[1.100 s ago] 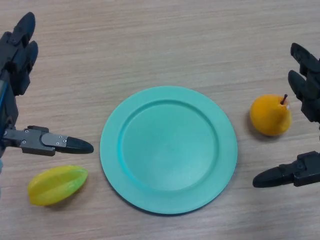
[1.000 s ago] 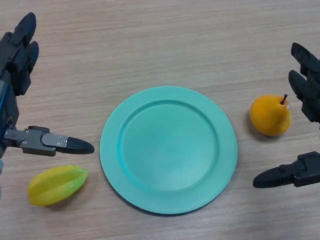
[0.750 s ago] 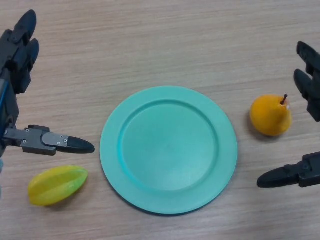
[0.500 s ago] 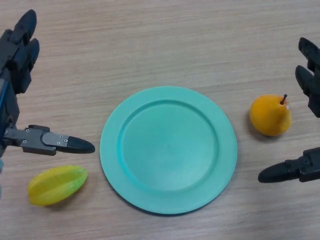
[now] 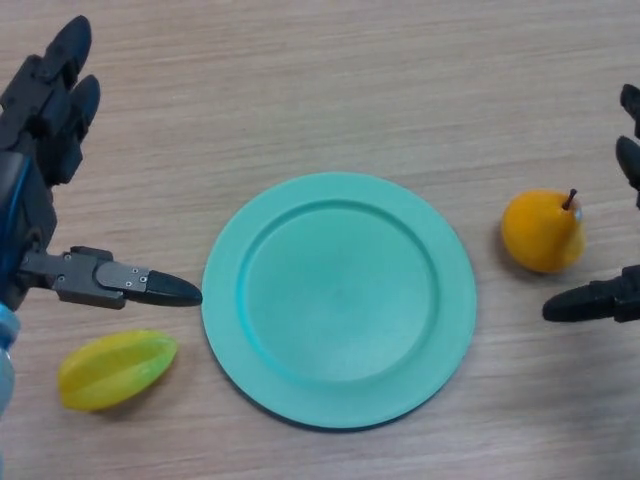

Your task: Pick up the yellow pear and place it on the plate

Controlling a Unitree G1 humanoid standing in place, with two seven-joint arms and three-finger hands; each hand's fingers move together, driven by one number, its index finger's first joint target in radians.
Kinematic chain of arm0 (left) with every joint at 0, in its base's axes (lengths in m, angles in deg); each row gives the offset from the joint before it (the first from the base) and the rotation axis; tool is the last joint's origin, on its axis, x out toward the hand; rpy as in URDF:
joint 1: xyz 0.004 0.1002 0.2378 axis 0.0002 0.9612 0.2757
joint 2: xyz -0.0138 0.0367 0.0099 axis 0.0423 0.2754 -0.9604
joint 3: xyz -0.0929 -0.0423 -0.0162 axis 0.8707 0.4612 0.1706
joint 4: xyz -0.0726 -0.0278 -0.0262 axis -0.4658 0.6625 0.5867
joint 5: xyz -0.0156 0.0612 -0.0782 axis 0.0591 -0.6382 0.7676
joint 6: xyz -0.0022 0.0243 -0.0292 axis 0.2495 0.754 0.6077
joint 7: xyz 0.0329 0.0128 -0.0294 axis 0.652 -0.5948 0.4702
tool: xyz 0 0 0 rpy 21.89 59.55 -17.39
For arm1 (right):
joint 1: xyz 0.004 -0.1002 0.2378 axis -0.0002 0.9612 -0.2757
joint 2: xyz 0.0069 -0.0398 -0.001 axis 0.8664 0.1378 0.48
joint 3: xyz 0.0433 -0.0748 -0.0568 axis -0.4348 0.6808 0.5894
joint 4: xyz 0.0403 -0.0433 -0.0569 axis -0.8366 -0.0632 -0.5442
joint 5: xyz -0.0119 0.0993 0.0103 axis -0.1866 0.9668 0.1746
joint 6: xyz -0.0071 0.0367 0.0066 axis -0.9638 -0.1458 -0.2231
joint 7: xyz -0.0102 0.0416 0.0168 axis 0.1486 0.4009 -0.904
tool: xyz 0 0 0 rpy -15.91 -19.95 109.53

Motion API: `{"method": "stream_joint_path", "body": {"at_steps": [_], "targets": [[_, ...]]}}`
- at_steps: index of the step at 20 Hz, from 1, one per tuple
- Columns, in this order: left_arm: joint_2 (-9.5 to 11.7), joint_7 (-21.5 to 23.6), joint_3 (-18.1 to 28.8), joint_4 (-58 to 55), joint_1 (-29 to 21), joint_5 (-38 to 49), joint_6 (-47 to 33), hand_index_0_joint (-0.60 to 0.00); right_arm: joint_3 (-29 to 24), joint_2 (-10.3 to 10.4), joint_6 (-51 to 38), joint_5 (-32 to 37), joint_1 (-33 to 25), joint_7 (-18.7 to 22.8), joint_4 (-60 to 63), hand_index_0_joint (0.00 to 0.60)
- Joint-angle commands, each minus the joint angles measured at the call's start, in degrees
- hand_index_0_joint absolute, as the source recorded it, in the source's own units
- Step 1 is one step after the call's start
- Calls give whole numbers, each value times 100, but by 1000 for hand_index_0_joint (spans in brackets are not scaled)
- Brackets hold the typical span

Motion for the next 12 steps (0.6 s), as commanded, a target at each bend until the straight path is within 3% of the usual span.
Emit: {"method": "stream_joint_path", "body": {"at_steps": [1,10,12], "targets": [[184,160,249,-432,-240,-3,-510,0,-184,-294,-1205,40,-403,366,166,0],[106,175,294,-633,-26,105,-528,0,222,-341,-2644,-352,-1341,994,2689,0],[127,164,360,-666,-9,67,-505,0,315,-296,-2848,-343,-1460,939,3103,0]]}}
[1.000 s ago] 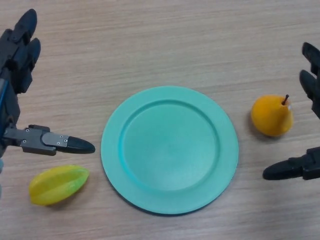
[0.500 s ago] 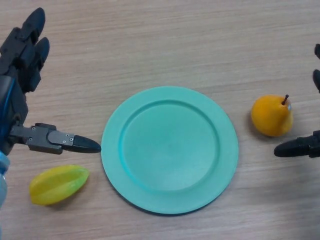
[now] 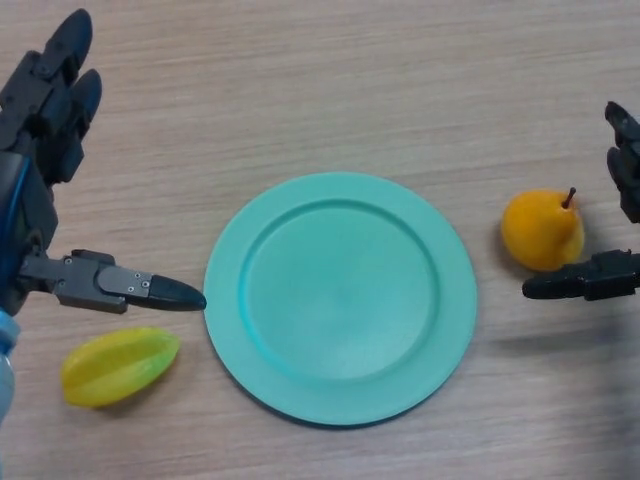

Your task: Pick up the yellow pear and place it on the plate

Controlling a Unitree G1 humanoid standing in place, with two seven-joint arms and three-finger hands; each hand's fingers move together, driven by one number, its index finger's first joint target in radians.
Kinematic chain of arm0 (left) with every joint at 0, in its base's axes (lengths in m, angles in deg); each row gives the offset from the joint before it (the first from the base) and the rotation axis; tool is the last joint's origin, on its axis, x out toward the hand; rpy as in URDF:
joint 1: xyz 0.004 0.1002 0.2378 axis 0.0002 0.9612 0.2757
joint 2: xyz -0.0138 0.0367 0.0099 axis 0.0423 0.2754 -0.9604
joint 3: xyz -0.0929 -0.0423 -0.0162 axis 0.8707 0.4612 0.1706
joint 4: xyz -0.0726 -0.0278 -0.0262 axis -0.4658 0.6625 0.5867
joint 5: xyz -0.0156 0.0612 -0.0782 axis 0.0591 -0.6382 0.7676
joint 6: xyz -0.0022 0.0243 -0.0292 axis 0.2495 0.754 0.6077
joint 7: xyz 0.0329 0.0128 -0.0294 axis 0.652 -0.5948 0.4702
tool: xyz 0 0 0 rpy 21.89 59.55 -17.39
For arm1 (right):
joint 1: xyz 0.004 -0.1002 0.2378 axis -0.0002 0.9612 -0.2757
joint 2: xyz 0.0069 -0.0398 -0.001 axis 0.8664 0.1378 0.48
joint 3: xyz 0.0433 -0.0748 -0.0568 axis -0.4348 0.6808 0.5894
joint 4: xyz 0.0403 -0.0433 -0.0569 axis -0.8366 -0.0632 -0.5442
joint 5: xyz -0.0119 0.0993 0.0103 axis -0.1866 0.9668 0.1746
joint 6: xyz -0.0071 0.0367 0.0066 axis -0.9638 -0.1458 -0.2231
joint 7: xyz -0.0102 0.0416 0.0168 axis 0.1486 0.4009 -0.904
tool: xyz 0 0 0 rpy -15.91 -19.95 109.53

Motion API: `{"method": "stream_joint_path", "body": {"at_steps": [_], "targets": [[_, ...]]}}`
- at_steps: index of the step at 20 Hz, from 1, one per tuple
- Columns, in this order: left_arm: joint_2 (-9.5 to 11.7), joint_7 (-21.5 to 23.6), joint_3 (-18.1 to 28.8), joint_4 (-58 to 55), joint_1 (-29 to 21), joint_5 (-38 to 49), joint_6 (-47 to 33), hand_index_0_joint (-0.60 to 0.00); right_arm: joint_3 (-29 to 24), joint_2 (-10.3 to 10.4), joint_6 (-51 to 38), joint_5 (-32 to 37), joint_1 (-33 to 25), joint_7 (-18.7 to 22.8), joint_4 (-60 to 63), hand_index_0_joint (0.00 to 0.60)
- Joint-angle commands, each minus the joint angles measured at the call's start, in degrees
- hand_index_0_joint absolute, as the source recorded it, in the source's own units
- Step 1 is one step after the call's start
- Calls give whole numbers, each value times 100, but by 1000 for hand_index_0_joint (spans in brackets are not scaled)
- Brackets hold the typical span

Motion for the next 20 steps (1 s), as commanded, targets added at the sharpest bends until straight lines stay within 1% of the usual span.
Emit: {"method": "stream_joint_path", "body": {"at_steps": [1,5,8,9,10,11,12,13,14,17,19,20], "targets": [[178,156,371,-358,-144,27,-586,0,-185,-255,-1054,-19,-391,186,12,0],[191,127,471,-355,-113,81,-590,0,-41,-97,-1021,110,-622,36,569,0],[194,165,495,-317,-113,78,-662,0,84,25,-968,56,-831,-8,1050,0],[195,169,500,-310,-114,77,-674,0,89,34,-962,58,-842,-13,1087,50],[200,172,509,-304,-111,75,-681,0,97,39,-976,28,-860,16,1153,199],[204,175,516,-301,-108,75,-679,0,101,47,-988,2,-884,55,1222,300],[208,191,525,-285,-103,60,-683,0,93,65,-1024,-34,-952,181,1387,450],[206,214,525,-256,-94,14,-738,0,74,67,-1169,-109,-1054,434,1612,550],[199,236,526,-235,-78,-32,-808,0,51,38,-1433,-219,-1192,803,1910,600],[207,247,553,-252,-71,-41,-804,0,43,-18,-1349,-183,-1192,920,1841,600],[211,252,581,-289,-82,22,-735,0,87,-97,-1446,-390,-1230,1052,1870,600],[217,258,602,-334,-81,72,-676,0,22,-76,-1228,-261,-1159,959,1596,600]]}}
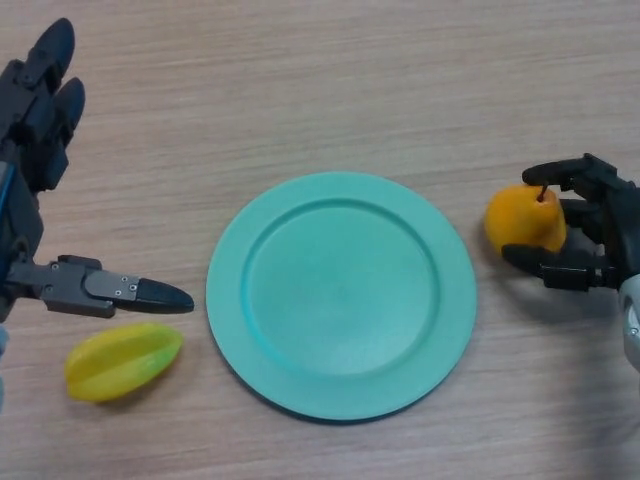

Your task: Pick up the yellow pear and place it on the plate

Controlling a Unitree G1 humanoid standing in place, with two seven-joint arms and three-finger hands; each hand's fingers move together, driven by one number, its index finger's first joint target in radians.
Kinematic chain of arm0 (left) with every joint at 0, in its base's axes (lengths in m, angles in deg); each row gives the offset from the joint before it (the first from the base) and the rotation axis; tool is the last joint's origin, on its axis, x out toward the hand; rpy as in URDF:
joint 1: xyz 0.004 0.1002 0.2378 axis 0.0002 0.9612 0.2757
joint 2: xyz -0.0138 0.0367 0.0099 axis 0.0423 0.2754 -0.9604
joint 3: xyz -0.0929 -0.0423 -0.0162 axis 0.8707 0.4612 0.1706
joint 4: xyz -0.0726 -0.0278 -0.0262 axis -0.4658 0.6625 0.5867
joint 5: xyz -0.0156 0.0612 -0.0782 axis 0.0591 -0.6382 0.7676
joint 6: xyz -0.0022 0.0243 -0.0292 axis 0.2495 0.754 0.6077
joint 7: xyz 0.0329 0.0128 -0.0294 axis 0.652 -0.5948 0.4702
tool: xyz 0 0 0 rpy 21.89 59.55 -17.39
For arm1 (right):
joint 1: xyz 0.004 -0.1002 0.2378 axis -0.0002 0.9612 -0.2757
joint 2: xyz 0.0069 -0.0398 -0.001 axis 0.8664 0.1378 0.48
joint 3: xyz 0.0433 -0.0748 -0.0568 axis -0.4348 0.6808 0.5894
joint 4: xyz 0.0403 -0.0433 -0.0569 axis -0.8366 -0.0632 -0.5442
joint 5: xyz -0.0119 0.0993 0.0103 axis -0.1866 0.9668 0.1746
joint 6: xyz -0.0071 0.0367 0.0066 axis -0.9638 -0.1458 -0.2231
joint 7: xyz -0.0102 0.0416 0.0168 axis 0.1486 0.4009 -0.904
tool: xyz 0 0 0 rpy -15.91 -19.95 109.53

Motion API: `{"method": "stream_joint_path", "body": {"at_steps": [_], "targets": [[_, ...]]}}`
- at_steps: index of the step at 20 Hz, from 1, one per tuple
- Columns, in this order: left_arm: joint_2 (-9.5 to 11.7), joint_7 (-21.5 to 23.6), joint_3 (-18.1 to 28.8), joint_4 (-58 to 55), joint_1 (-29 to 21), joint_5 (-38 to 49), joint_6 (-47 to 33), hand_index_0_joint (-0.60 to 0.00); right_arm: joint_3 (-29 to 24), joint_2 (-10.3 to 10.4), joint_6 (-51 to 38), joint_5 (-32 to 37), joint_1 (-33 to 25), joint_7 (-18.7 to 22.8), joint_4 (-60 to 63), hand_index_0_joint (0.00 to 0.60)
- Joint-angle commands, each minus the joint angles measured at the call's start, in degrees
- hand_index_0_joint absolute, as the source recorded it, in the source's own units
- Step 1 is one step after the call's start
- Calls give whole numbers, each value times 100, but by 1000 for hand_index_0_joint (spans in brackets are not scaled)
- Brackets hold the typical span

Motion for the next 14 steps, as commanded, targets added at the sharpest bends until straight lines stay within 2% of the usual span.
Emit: {"method": "stream_joint_path", "body": {"at_steps": [1,3,5,9,10,11,12,14], "targets": [[217,241,459,-352,-149,101,-655,0,-301,-295,-408,134,-266,161,-718,600],[220,244,442,-358,-149,109,-646,0,-245,-299,-218,83,-194,233,-1141,600],[214,214,432,-392,-120,124,-603,0,-155,-180,402,57,-37,155,-1854,600],[217,184,469,-436,-132,220,-510,0,186,287,1385,58,314,-45,-3249,600],[216,178,478,-429,-118,226,-536,0,381,467,1547,-14,456,-116,-3541,600],[212,169,474,-428,-104,225,-545,0,497,536,1638,20,540,-115,-3693,600],[196,156,457,-419,-81,220,-562,0,839,607,1784,75,647,-4,-3862,600],[211,130,512,-436,-68,241,-526,0,1293,642,1722,218,771,270,-3899,600]]}}
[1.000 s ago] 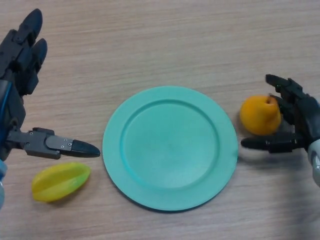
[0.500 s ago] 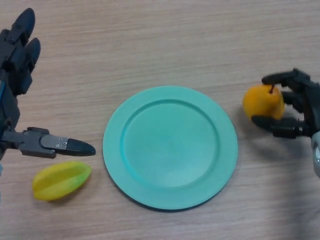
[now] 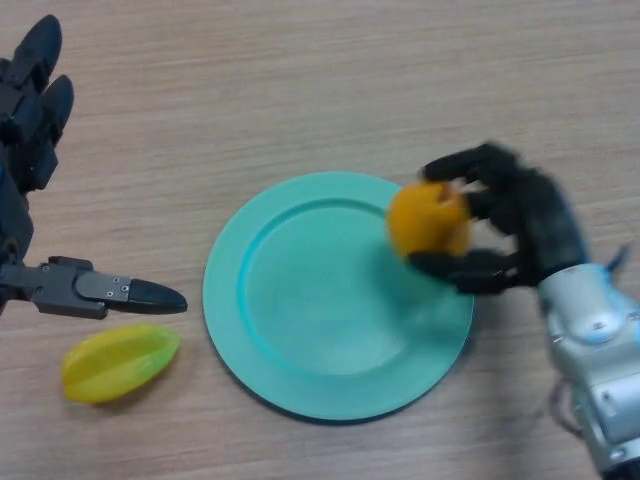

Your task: Pick up the yellow pear and place it on the plate

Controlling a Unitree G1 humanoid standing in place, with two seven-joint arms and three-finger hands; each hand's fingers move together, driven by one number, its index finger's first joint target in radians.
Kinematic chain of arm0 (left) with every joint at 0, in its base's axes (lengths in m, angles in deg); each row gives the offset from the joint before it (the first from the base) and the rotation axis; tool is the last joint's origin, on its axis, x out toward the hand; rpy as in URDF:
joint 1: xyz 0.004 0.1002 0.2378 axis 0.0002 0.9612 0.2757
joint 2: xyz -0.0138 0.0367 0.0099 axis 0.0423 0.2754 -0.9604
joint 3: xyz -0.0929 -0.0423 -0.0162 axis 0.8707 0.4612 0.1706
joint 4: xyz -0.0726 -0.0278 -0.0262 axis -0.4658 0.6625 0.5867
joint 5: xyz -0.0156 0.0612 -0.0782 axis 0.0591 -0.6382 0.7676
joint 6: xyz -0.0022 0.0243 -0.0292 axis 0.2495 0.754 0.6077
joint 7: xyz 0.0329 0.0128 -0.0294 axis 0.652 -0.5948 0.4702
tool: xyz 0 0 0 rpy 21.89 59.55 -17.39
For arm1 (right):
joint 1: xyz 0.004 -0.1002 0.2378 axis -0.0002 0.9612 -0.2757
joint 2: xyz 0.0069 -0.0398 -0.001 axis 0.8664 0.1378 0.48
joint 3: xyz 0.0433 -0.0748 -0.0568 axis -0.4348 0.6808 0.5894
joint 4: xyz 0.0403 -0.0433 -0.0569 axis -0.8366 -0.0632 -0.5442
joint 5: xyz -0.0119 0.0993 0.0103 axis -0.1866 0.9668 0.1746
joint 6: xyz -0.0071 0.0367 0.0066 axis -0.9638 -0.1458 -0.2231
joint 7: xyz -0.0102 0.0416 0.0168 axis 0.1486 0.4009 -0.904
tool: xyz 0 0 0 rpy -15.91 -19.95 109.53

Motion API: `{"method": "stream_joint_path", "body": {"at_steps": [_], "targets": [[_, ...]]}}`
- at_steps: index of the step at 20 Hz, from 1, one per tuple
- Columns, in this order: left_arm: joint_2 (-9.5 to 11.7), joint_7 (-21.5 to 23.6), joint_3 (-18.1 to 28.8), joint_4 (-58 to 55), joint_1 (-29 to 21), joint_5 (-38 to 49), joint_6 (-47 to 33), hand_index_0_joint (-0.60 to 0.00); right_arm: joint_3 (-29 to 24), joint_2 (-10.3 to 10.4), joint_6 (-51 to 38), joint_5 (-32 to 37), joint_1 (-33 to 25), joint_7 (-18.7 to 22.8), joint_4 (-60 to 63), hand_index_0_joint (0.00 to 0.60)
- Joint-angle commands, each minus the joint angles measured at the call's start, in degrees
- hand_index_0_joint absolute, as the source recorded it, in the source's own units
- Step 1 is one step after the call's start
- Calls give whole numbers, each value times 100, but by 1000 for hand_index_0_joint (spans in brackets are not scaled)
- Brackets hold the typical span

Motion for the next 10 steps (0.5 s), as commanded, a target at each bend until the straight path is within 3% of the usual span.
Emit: {"method": "stream_joint_path", "body": {"at_steps": [1,6,10], "targets": [[213,123,450,-339,-128,229,-521,0,62,-59,-597,323,-146,472,-361,600],[241,60,635,-355,-38,282,-515,0,697,-51,-827,243,-5,729,15,600],[261,55,709,-339,-17,271,-571,0,800,-51,-347,-184,64,457,-59,600]]}}
